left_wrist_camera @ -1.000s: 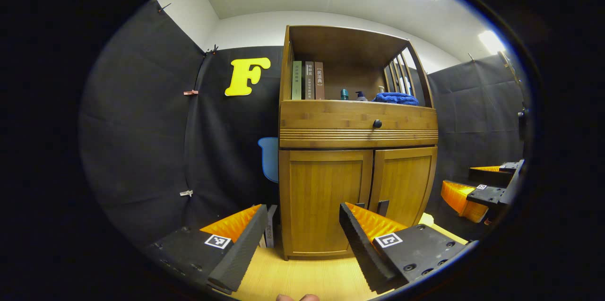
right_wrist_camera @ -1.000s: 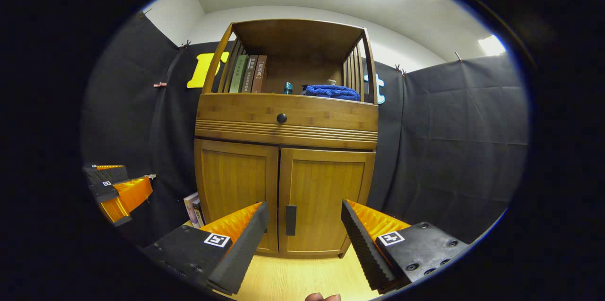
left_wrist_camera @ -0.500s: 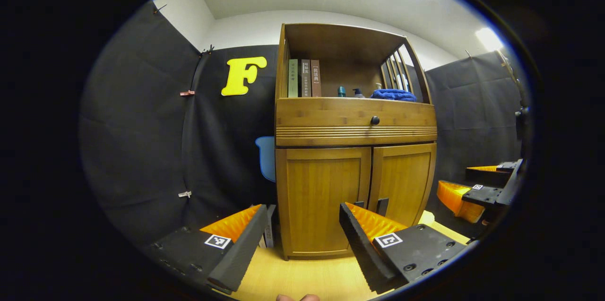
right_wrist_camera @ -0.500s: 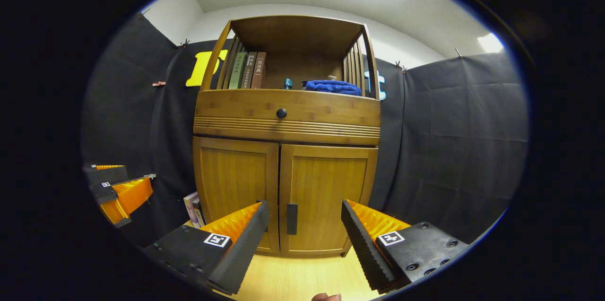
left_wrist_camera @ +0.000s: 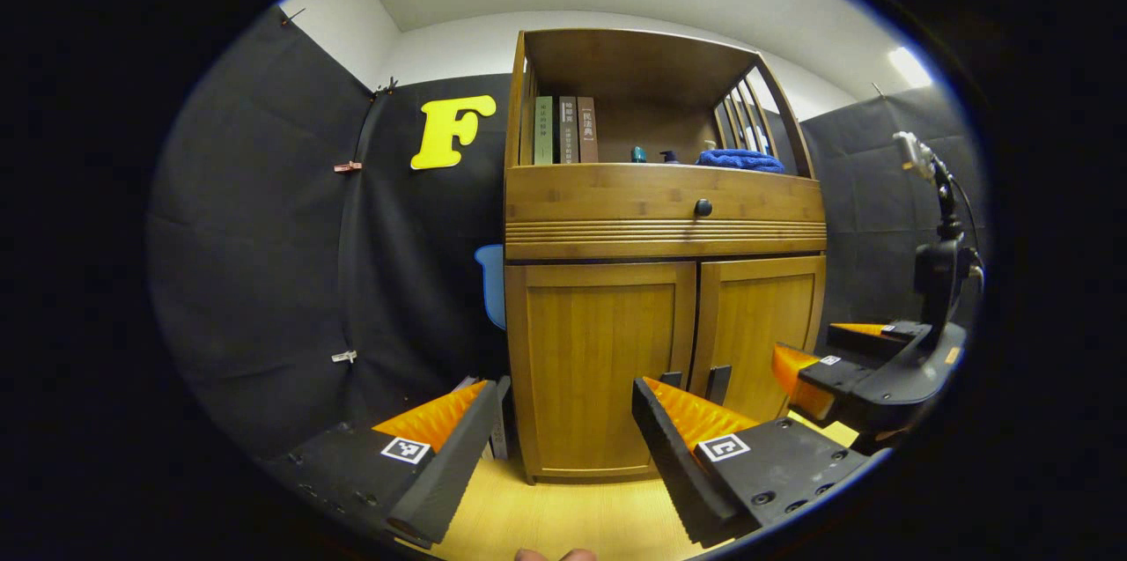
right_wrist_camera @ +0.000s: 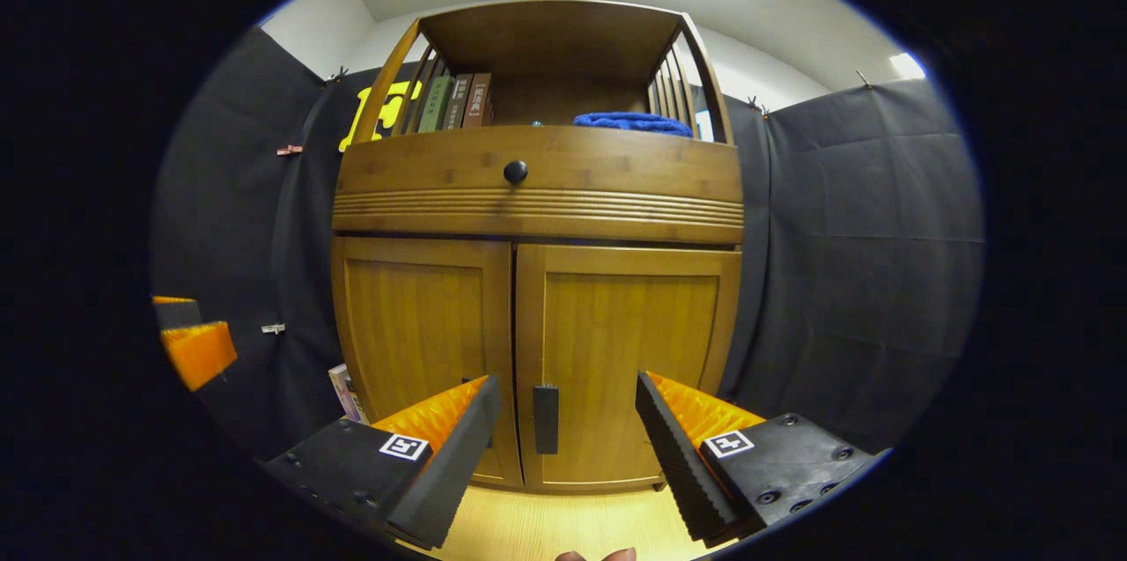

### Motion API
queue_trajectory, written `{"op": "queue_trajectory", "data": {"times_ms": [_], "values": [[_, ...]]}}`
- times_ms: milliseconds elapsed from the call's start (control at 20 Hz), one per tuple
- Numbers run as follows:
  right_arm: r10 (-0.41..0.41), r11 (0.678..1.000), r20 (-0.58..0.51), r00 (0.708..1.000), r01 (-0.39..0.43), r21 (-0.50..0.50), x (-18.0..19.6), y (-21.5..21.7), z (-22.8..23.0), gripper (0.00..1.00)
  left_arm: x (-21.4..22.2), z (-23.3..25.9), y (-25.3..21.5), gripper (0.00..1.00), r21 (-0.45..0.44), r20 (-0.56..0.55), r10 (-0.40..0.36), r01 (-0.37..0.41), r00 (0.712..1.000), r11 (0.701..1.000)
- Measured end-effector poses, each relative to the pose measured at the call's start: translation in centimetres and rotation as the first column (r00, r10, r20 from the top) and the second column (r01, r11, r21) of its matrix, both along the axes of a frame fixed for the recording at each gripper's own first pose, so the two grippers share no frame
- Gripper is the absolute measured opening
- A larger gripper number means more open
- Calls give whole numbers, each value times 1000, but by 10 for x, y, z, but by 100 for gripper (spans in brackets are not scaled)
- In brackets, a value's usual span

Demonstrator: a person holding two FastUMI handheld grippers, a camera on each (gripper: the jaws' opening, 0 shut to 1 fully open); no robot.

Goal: Open the right door of the double-door shoe cabinet with the right hand, and open the left door with the left hand.

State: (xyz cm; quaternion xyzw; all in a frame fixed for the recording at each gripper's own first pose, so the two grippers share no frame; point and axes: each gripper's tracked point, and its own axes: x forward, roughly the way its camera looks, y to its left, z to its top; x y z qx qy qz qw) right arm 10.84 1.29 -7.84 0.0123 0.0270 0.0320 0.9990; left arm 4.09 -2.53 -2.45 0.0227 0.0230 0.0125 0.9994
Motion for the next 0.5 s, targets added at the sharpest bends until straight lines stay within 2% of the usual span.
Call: {"op": "queue_trajectory", "data": {"times_ms": [500], "values": [[85,996,-122,989,-87,-8,79,19,-118,98,34,-17,-5,95,13,-35,79,-78,996,997]]}}
